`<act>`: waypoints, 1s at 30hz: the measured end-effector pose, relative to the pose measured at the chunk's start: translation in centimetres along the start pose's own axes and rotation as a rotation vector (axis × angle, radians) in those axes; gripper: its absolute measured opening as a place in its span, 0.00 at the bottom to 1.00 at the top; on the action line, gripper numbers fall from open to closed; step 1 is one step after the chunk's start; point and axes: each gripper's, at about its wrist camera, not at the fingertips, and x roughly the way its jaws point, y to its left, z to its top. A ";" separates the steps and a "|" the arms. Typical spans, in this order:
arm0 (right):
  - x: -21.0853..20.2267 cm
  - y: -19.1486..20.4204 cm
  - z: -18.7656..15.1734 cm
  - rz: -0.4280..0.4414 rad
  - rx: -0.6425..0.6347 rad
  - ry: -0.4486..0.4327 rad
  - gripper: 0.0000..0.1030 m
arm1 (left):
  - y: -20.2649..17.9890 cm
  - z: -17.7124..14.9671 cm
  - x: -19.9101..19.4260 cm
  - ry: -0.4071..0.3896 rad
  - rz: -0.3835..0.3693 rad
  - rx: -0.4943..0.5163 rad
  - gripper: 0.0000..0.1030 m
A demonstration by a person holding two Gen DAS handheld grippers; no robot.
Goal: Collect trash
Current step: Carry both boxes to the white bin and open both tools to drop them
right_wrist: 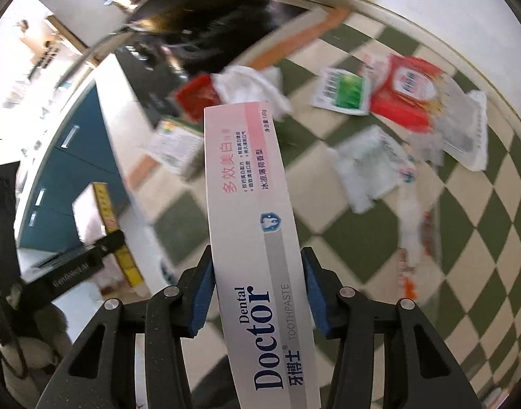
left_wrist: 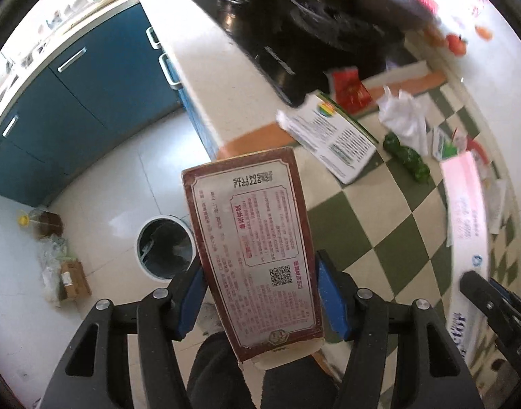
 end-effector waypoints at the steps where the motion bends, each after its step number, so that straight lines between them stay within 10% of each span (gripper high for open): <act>1: 0.2 1.6 0.0 0.015 -0.009 0.001 0.49 | 1.4 0.8 -0.3 -0.001 -0.009 -0.010 0.56; 8: 7.7 13.7 -2.7 0.128 -0.125 0.117 0.49 | 15.9 0.3 4.6 0.076 0.007 -0.168 0.56; 15: 26.6 23.8 -8.1 0.166 -0.226 0.304 0.48 | 30.3 -2.8 21.6 0.245 0.025 -0.302 0.56; 26: 56.5 24.7 -14.1 0.130 -0.158 0.637 0.50 | 39.4 -8.1 47.2 0.529 -0.179 -0.455 0.62; 30: 61.6 24.8 -15.0 0.094 -0.184 0.680 0.73 | 40.4 -9.8 49.2 0.511 -0.143 -0.462 0.93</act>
